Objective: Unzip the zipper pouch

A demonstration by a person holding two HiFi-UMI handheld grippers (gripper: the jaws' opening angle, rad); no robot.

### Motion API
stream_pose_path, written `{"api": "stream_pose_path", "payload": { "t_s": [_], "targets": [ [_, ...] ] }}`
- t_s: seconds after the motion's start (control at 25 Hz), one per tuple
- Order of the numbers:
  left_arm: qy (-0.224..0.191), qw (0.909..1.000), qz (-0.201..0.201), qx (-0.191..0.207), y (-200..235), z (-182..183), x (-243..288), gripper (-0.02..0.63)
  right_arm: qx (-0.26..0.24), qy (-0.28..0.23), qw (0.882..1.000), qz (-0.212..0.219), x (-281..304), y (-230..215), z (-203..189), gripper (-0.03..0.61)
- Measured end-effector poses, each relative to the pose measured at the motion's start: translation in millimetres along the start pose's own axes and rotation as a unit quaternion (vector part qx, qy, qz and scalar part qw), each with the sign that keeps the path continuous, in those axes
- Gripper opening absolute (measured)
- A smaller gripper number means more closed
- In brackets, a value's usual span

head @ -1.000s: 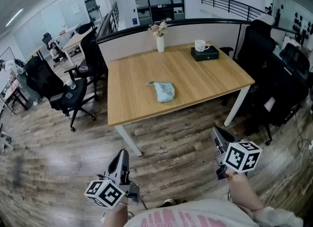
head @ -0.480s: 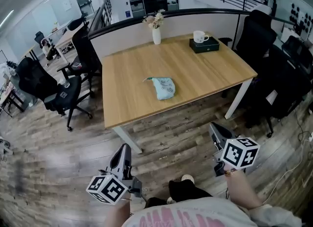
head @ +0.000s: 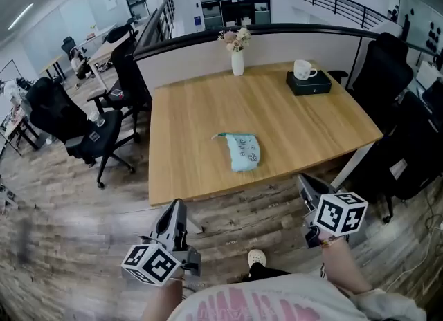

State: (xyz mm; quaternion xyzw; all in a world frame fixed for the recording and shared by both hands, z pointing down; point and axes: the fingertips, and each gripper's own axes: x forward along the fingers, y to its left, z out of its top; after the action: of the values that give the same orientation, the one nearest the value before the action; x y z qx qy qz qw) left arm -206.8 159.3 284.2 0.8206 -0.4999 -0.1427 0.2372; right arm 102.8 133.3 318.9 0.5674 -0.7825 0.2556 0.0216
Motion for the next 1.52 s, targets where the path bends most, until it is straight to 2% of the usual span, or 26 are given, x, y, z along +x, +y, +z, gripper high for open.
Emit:
{"api": "stream_pose_path", "payload": {
  "t_s": [0.2,0.36,0.56,0.68,0.84,1.04,1.36,1.52],
  "targets": [
    [-0.022,0.9995,0.019,-0.012,10.0,9.3,55.9,0.002,-0.039,0.023,0.999,0.028,60.0,-13.6,30.8,-0.003],
    [-0.034,0.9988,0.032,-0.011,19.0,10.6,93.8,0.002,-0.045,0.032,0.997,0.044,100.0,-31.4,50.6,-0.002],
    [-0.011,0.9985,0.048,-0.026,34.2,-13.6,129.1,0.002,-0.04,0.074,0.996,0.041,142.0,-66.3,31.3,-0.003],
    [0.014,0.9975,0.058,-0.037,44.2,-31.4,141.9,0.002,-0.018,0.111,0.993,0.033,159.2,-88.8,6.2,-0.003],
    [0.037,0.9962,0.061,-0.05,53.7,-45.2,163.0,0.002,0.044,0.145,0.988,0.033,180.6,-111.5,-19.9,-0.003],
    [0.05,0.9951,0.06,-0.061,67.9,-48.9,197.6,0.002,0.105,0.175,0.978,0.038,208.1,-126.2,-39.5,-0.003],
    [0.044,0.9947,0.056,-0.073,94.9,-29.5,267.4,0.002,0.124,0.22,0.967,0.041,262.7,-137.1,-45.5,-0.002],
    [0.043,0.9955,0.05,-0.068,102.4,-19.0,292.4,0.002,0.146,0.252,0.955,0.054,285.3,-135.6,-48.3,0.0]
  ]
}}
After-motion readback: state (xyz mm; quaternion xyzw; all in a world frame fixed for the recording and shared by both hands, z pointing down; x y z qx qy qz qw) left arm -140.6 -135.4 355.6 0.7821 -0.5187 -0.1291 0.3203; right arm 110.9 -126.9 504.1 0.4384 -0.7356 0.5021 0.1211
